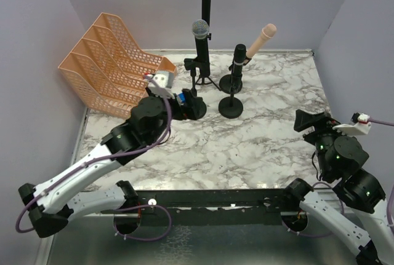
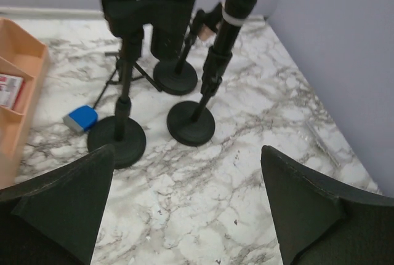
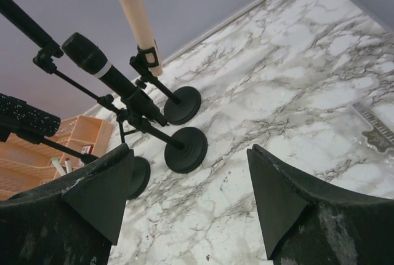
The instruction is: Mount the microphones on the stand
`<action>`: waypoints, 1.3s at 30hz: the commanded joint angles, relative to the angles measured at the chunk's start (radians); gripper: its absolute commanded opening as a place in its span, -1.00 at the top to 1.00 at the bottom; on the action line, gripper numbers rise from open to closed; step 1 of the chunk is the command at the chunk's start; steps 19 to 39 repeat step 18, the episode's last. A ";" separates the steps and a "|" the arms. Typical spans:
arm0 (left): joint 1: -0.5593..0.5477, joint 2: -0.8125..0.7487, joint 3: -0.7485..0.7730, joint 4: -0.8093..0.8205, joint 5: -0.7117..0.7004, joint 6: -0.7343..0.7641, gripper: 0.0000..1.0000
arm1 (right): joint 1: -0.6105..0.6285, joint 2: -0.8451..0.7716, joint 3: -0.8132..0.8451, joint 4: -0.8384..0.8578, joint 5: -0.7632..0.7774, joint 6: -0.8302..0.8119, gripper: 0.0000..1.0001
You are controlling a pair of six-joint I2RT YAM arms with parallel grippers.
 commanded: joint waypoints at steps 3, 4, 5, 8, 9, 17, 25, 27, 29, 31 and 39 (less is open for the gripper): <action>-0.006 -0.176 0.084 -0.189 -0.219 0.076 -0.98 | 0.004 -0.009 0.099 -0.070 0.055 -0.110 -0.56; -0.006 -0.194 0.109 -0.219 -0.238 0.080 -0.98 | 0.004 -0.003 0.118 -0.077 0.066 -0.117 -0.56; -0.006 -0.211 0.127 -0.246 -0.250 0.087 -0.98 | 0.004 0.002 0.138 -0.082 0.075 -0.126 -0.56; -0.007 -0.257 0.178 -0.307 -0.268 0.106 -0.98 | 0.004 0.017 0.175 -0.084 0.103 -0.143 -0.51; -0.006 -0.267 0.193 -0.326 -0.273 0.110 -0.98 | 0.004 0.021 0.178 -0.082 0.105 -0.147 -0.51; -0.006 -0.310 0.244 -0.405 -0.319 0.126 -0.98 | 0.004 0.050 0.160 -0.059 0.091 -0.134 -0.49; -0.006 -0.311 0.243 -0.405 -0.323 0.126 -0.98 | 0.004 0.049 0.154 -0.056 0.091 -0.132 -0.49; -0.006 -0.311 0.243 -0.405 -0.323 0.126 -0.98 | 0.004 0.049 0.154 -0.056 0.091 -0.132 -0.49; -0.006 -0.311 0.243 -0.405 -0.323 0.126 -0.98 | 0.004 0.049 0.154 -0.056 0.091 -0.132 -0.49; -0.006 -0.311 0.243 -0.405 -0.323 0.126 -0.98 | 0.004 0.049 0.154 -0.056 0.091 -0.132 -0.49; -0.006 -0.311 0.243 -0.405 -0.323 0.126 -0.98 | 0.004 0.049 0.154 -0.056 0.091 -0.132 -0.49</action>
